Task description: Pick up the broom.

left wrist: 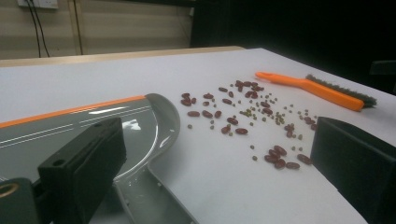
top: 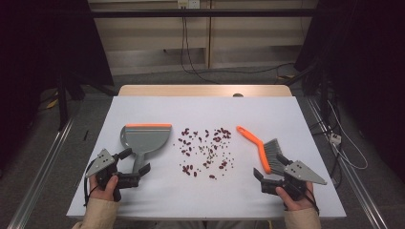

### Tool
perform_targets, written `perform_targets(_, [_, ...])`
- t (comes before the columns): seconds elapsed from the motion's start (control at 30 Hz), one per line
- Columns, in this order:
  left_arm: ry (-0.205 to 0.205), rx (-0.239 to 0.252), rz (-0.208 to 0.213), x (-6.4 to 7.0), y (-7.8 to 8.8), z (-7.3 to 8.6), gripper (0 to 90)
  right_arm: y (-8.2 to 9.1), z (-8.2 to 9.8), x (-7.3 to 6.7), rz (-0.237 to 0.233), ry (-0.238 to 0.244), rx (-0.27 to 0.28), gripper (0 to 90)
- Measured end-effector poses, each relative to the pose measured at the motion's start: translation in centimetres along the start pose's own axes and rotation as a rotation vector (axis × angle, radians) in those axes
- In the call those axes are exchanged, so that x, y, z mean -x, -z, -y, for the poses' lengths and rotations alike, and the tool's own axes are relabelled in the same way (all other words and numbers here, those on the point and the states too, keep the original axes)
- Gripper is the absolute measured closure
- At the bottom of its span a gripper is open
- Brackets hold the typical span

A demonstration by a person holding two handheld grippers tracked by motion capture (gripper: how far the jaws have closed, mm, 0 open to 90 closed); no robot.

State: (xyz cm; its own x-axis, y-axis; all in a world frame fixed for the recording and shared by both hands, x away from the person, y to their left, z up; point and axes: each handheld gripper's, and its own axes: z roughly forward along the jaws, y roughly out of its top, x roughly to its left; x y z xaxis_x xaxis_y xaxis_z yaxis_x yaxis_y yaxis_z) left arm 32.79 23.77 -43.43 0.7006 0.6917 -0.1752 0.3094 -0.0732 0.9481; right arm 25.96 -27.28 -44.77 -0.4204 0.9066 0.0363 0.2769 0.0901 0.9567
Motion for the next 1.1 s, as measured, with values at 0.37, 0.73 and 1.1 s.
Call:
perform_targets(0.37, [-0.006,-0.002,0.007,0.0,0.0,0.0,3.2,-0.5,-1.3,0.2,-0.016,0.012,-0.004,3.6])
perform_targets(0.73, [-0.003,0.001,0.009,-0.1,0.2,0.1,3.2,-2.6,-3.5,1.0,0.006,0.001,-0.065,4.2])
perform_targets(1.1, [-0.009,-0.001,0.016,0.1,0.1,0.0,3.2,-6.0,-4.8,3.8,0.054,-0.059,-0.222,23.8])
